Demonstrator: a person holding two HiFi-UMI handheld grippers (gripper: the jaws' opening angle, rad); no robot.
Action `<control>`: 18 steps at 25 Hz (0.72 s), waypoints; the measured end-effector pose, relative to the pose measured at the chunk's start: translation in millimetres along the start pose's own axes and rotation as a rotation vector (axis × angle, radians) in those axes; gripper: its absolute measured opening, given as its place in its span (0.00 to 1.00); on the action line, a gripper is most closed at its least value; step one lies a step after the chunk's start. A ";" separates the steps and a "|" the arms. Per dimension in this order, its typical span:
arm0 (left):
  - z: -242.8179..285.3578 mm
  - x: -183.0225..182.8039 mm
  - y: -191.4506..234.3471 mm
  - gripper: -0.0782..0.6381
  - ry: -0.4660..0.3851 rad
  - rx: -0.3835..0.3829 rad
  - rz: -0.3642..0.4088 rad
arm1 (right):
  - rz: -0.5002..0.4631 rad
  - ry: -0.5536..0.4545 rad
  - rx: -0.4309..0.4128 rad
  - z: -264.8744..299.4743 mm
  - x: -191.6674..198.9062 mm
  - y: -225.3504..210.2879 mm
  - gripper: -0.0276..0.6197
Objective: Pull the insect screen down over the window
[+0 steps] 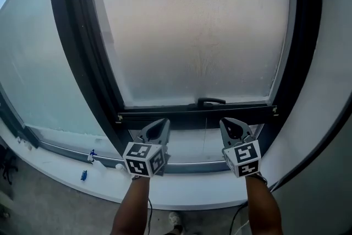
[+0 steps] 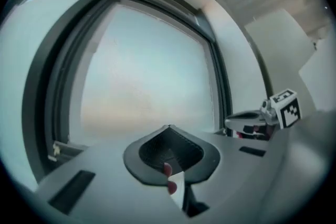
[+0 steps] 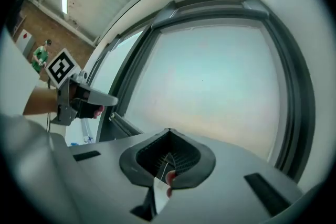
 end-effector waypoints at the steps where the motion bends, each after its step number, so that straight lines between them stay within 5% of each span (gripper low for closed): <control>1: -11.9 1.5 1.0 0.11 -0.033 -0.040 -0.061 | 0.038 -0.017 0.020 -9.0 -4.1 2.6 0.05; 4: -48.2 6.7 1.5 0.11 -0.083 -0.143 -0.132 | 0.155 -0.051 0.080 -37.4 -9.8 8.3 0.05; 8: -84.8 13.0 -12.2 0.11 -0.067 -0.198 -0.083 | 0.268 -0.064 0.111 -71.3 -2.3 20.6 0.05; 18: -129.7 31.6 -58.8 0.11 -0.023 -0.204 0.066 | 0.231 -0.043 0.114 -122.9 2.9 79.4 0.05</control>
Point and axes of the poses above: the fingertips, and each gripper's own axes: z forward along the fingers, y to its left, x out of its underside, the point moved 7 cm from there along -z, backward along the fingers, and after that the axes turned 1 degree about z, right-handed, at the moved point
